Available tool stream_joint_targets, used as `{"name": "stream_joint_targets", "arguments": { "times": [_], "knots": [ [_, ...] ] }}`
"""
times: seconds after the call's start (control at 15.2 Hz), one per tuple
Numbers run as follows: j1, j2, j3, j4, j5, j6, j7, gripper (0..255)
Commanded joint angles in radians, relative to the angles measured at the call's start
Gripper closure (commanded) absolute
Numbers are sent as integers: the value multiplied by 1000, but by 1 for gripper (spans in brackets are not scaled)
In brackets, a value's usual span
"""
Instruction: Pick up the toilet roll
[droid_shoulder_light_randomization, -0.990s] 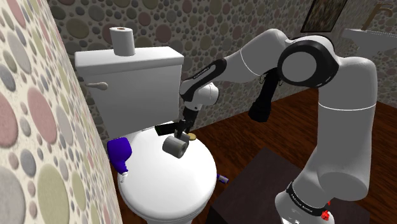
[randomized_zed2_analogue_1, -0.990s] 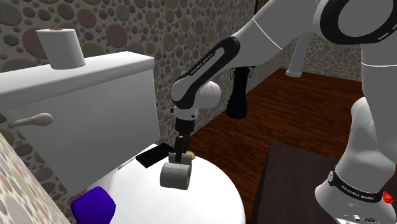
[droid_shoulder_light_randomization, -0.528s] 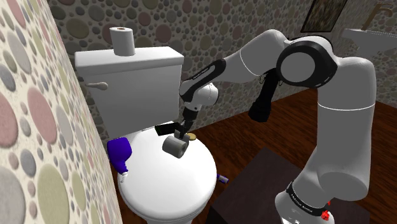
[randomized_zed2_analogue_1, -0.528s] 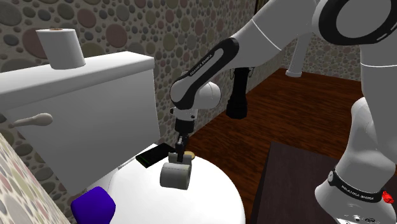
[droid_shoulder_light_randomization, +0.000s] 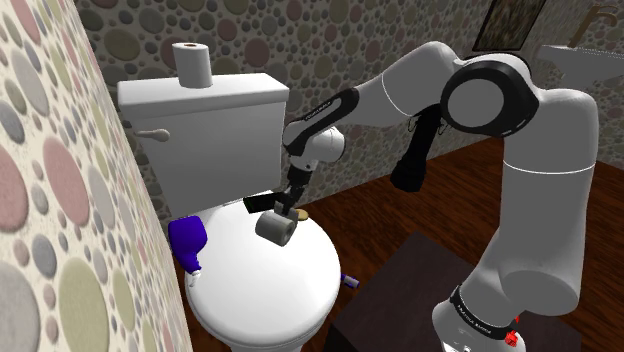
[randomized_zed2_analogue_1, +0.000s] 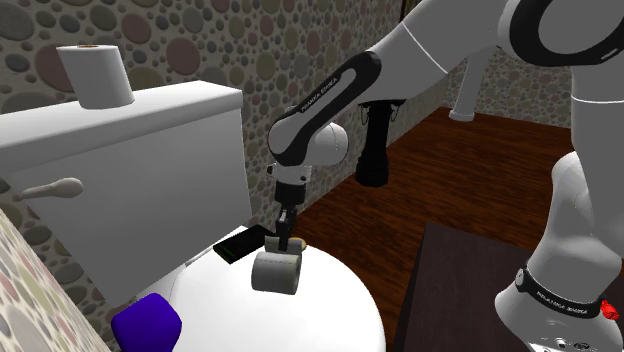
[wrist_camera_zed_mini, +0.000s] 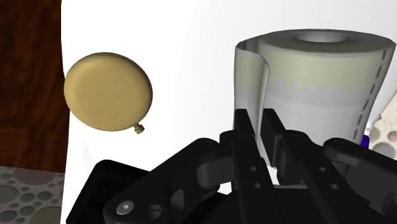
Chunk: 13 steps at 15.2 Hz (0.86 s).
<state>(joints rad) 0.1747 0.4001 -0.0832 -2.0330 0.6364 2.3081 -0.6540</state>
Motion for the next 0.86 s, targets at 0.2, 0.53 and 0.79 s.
{"name": "stream_joint_targets", "arguments": {
  "times": [0.2, 0.53, 0.79],
  "knots": [
    [5, -49, -10, 2, -27, -43, 35, 255],
    [8, -94, -19, 9, -54, -88, 68, 255],
    [9, -112, -22, 14, -65, -108, 83, 255]
  ]
}}
